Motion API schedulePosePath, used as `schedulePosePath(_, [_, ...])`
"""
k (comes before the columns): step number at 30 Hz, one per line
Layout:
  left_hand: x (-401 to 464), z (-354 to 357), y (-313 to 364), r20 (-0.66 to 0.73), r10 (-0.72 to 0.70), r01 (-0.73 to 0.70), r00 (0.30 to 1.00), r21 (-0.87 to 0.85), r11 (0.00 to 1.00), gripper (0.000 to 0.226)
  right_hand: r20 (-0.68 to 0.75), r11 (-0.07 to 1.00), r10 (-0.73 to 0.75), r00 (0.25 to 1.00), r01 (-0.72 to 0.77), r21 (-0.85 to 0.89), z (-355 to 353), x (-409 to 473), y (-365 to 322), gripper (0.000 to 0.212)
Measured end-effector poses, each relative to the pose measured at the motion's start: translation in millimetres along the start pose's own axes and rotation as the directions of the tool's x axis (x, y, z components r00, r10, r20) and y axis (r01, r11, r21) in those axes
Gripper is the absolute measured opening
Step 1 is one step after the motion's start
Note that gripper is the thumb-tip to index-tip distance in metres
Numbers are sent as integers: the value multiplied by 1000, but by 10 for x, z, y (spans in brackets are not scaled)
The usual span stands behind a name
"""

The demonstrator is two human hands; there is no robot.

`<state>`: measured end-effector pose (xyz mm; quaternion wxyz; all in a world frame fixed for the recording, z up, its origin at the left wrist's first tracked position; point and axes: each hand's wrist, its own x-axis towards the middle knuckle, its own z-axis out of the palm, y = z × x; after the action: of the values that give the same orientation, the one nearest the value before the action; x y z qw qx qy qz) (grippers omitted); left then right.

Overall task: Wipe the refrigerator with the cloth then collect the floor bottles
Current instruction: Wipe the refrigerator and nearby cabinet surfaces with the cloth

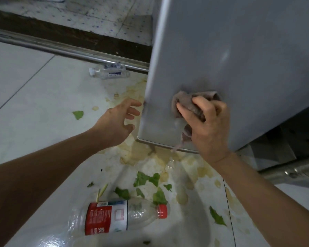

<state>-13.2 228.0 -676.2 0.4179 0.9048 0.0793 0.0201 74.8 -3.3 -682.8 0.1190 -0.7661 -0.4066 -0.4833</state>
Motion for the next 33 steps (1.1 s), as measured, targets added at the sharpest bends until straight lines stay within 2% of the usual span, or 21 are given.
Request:
schedulePosePath(2, [-30,-25,-38,2,1,-1,1000,17,1000,55,42,999,-30,999,31,-27,112,-89,-155,30])
schedulePosePath(3, [-38,-17,-44,1,4,-4,1000,21,1000,54,149,991,-116,982,125,-52,160,-199,-207,33])
schedulePosePath(5, [-75,-23,-84,-14,1,0,1000,22,1000,52,407,938,-307,860,347,-26,249,-387,-313,34])
schedulePosePath(6, [-91,-30,-104,-29,-1,2,1000,18,1000,51,474,910,-359,804,415,-14,270,-412,-352,33])
schedulePosePath(7, [-106,-42,-129,-45,-4,5,999,12,1000,50,498,894,-380,780,447,-18,278,-390,-382,32])
schedulePosePath(9, [-136,-72,-180,-73,-19,19,997,-5,1000,47,467,891,-379,799,452,-49,250,-256,-426,31])
schedulePosePath(10, [-144,-89,-200,-86,-29,28,996,-13,1000,45,428,903,-360,829,425,-64,212,-131,-424,38])
schedulePosePath(12, [-144,-123,-235,-112,-47,45,993,-25,999,41,288,944,-280,916,317,-88,121,239,-416,43])
schedulePosePath(14, [-144,-155,-263,-124,-61,56,990,-40,998,37,117,983,-178,977,182,-21,54,588,-403,39])
schedulePosePath(17, [-147,-196,-302,-133,-71,63,989,-61,996,34,76,990,-92,993,83,110,75,816,-461,37])
schedulePosePath(20, [-156,-191,-366,-123,-74,70,990,-39,997,32,-49,996,-84,995,83,-8,231,706,-605,27])
schedulePosePath(22, [-164,-167,-420,-111,-81,79,991,-18,997,30,14,977,-190,982,191,-93,370,525,-692,28])
schedulePosePath(24, [-175,-147,-472,-109,-94,92,990,-29,995,30,150,928,-308,939,332,-169,510,285,-716,25])
schedulePosePath(26, [-190,-139,-515,-125,-100,94,987,-47,994,32,292,912,-329,898,383,-149,628,43,-764,40])
schedulePosePath(27, [-197,-141,-536,-134,-100,94,986,-56,994,33,332,913,-332,883,389,-123,679,-53,-798,40])
schedulePosePath(29, [-212,-143,-583,-137,-103,95,985,-61,994,35,415,894,-376,828,442,-72,775,-260,-866,24])
schedulePosePath(31, [-225,-139,-631,-131,-102,96,986,-53,994,35,555,853,-417,720,521,-36,836,-415,-943,25])
schedulePosePath(33, [-227,-114,-660,-120,-101,97,988,-38,995,33,683,838,-409,605,545,19,869,-471,-1002,37])
